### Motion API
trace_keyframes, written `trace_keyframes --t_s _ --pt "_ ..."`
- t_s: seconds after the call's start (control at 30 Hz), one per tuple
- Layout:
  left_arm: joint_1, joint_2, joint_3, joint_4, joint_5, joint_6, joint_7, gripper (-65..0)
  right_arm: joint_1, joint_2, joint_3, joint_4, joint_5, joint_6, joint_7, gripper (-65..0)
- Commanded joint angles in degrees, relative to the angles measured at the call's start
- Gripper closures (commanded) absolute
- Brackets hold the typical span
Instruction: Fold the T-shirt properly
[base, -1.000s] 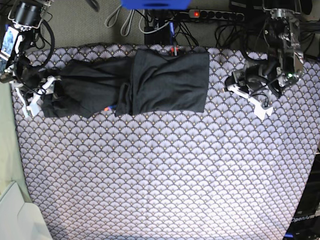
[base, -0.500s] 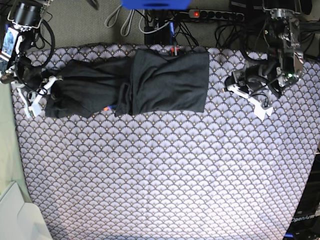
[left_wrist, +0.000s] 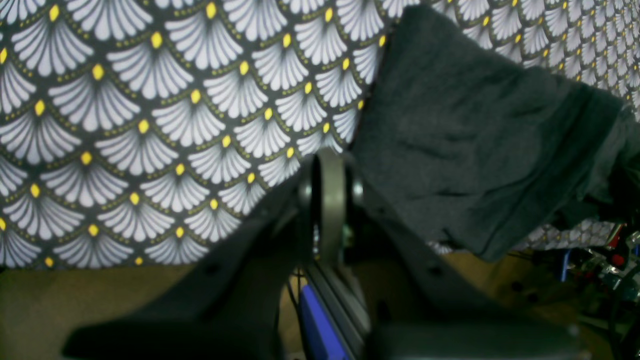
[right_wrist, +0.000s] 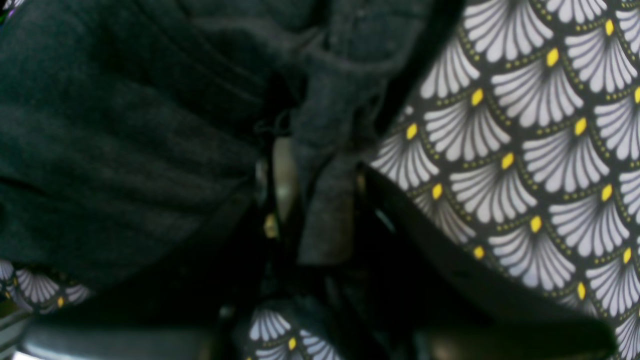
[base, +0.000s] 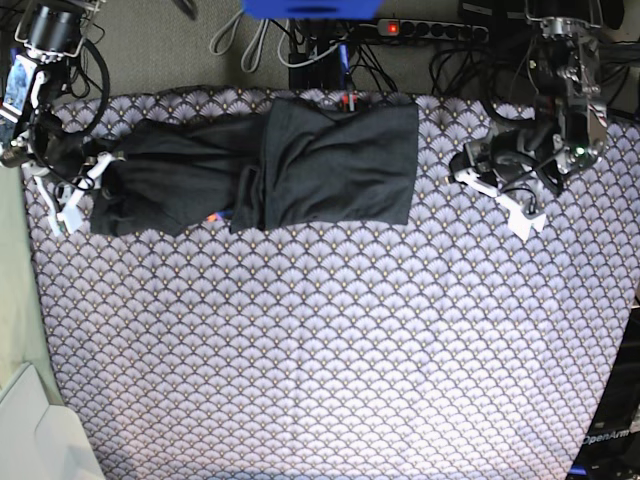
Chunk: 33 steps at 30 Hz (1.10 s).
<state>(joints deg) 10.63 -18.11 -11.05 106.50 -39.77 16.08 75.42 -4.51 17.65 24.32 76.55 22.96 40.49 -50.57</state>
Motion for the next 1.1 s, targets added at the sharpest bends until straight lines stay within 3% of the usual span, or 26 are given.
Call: trace_keyframes --t_s 0.0,0.17,0.7,0.9,1.07 --pt "-0.48 -0.57 -0.25 1.15 -2.12 1.20 -0.03 0.0 -1.16 -0.02 -0.71 -1.08 -5.16 -0.49 -6.18 -10.6" --pt "-0.48 -0.57 -0.25 1.15 -2.12 1.20 -0.03 0.0 -1.24 0.68 -0.71 0.50 -5.16 -0.49 -6.27 -10.6" --pt "-0.22 -0.66 -0.42 1.24 -2.12 1.20 -0.03 0.0 -7.31 -1.17 -1.85 27.75 -5.16 -0.49 -6.53 -10.6" --pt "2.42 -0.84 -7.11 3.44 -2.12 1.20 -0.03 0.0 -7.66 -1.43 -6.87 33.82 -5.16 -0.49 -9.26 -10.6" --pt "5.50 -1.19 -16.78 4.14 -2.12 1.20 0.14 0.0 -7.66 -4.33 -10.82 37.95 -5.16 -1.33 -9.35 -10.6"
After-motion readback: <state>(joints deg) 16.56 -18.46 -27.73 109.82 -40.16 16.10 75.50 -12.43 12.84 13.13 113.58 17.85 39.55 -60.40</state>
